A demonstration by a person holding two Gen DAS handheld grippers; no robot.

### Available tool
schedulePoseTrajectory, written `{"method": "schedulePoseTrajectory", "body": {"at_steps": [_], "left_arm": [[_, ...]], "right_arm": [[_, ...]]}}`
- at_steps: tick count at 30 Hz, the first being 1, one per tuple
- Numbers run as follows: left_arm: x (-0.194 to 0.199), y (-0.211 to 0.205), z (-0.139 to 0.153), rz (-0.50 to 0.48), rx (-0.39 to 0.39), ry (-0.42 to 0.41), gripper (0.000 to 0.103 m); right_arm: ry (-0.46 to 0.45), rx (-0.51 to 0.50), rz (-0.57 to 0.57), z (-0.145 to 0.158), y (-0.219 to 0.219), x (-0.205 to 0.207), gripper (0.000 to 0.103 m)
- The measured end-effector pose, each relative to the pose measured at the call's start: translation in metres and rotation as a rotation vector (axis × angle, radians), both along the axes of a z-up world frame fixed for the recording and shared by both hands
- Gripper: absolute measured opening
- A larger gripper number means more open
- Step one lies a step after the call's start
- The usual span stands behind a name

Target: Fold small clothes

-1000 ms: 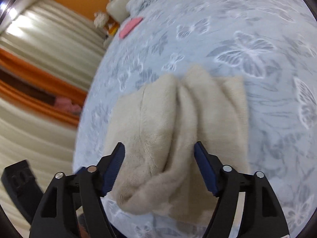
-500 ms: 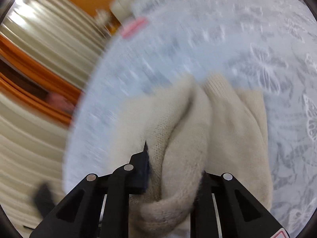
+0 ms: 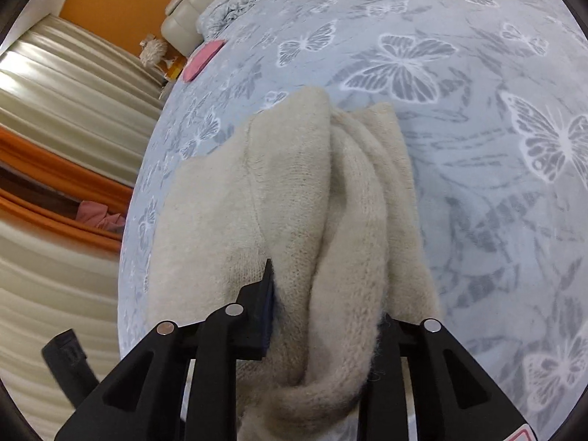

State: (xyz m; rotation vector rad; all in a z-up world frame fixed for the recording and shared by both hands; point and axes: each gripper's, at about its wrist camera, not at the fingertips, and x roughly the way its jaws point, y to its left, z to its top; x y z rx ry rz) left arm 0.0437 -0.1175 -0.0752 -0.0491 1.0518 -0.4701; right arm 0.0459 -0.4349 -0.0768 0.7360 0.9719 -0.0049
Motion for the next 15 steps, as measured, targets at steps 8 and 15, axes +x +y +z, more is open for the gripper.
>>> {"method": "schedulePoseTrajectory", "body": {"at_steps": [8,15], "left_arm": [[-0.004,0.005,-0.007,-0.012,-0.064,-0.034,0.093],[-0.005,0.01,-0.005,-0.016,-0.141,-0.047,0.094]], "right_arm": [[-0.001,0.04,0.014,-0.001,0.0,0.032,0.055],[-0.242,-0.035,0.073,0.065,-0.001,0.022,0.015]]}}
